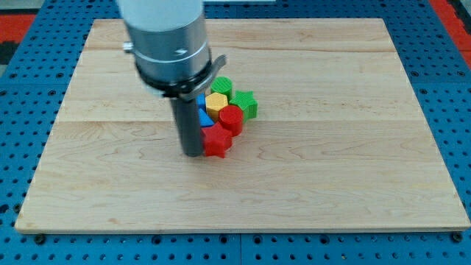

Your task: Slide red star towards the center right

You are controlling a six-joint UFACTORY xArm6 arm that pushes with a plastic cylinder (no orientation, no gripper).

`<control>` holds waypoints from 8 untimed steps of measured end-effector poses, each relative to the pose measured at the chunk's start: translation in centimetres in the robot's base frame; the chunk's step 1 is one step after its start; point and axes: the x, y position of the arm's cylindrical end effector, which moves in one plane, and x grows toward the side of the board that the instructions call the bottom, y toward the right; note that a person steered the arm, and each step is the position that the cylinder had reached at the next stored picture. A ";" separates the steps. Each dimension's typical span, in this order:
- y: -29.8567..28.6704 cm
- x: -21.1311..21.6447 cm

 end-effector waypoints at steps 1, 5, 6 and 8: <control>2.9 -1.9; 16.4 -0.8; 17.3 -5.3; 17.3 -14.6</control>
